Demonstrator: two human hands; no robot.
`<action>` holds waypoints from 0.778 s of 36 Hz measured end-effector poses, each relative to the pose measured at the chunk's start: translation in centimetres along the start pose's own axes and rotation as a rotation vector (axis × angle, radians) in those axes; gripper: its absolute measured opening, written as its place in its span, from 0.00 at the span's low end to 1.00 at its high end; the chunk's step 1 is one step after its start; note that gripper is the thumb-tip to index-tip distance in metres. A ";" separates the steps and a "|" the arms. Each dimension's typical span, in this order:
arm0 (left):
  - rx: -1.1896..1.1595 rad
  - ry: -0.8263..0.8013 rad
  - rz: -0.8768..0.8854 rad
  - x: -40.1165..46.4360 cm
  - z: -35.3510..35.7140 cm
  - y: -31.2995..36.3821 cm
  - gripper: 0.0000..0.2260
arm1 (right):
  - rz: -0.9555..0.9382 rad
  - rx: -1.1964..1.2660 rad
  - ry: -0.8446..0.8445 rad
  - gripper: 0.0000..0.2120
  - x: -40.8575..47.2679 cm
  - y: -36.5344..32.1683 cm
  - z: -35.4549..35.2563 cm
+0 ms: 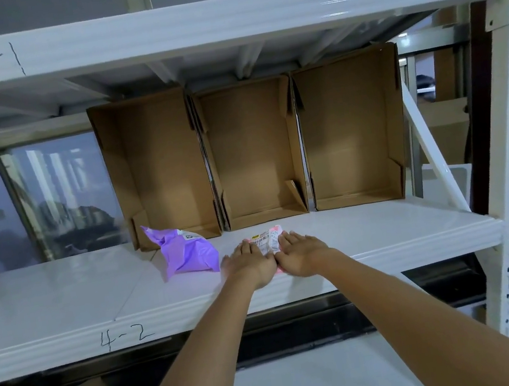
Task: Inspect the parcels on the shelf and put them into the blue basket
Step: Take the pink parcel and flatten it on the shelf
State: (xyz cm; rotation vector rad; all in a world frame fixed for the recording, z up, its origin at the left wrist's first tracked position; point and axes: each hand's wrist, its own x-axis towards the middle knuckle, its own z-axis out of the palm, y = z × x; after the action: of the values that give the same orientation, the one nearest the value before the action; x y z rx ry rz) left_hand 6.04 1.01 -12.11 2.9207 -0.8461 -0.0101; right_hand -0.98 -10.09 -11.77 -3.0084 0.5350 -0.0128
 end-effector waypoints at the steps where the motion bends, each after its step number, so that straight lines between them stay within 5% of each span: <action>1: -0.026 0.018 -0.018 -0.3 -0.1 0.1 0.30 | 0.006 0.011 0.006 0.30 0.0 0.0 0.0; 7: -0.217 0.106 -0.065 -1.3 -0.9 -0.4 0.23 | 0.022 0.313 0.136 0.28 -0.1 0.4 0.0; 9: -0.280 0.093 -0.065 -1.9 -2.1 -0.2 0.22 | 0.061 0.509 0.291 0.26 -0.4 0.5 -0.3; 12: -0.578 0.046 -0.129 -2.4 -3.9 0.0 0.21 | 0.081 0.441 0.490 0.23 -0.9 0.4 -1.2; 18: -1.375 -0.005 -0.283 -3.6 -5.3 1.6 0.13 | 0.021 0.383 0.110 0.25 -1.6 -1.5 -1.8; 21: -1.698 0.002 -0.339 -4.7 -5.7 1.6 0.14 | 0.063 0.495 0.119 0.34 -1.9 -2.2 -1.9; 25: -1.897 0.058 -0.392 -4.6 -5.3 1.5 0.18 | 0.041 0.758 0.145 0.33 -2.8 -2.6 -2.4; 28: -1.853 0.058 -0.189 -4.6 -5.5 2.3 0.21 | 0.016 1.250 0.246 0.17 -3.6 -2.9 -3.4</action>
State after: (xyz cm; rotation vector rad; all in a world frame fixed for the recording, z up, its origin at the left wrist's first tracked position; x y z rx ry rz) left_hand 1.10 2.07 -6.48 1.1883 -0.1798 -0.4372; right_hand -3.45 -6.47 -8.12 -1.7793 0.3502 -0.5078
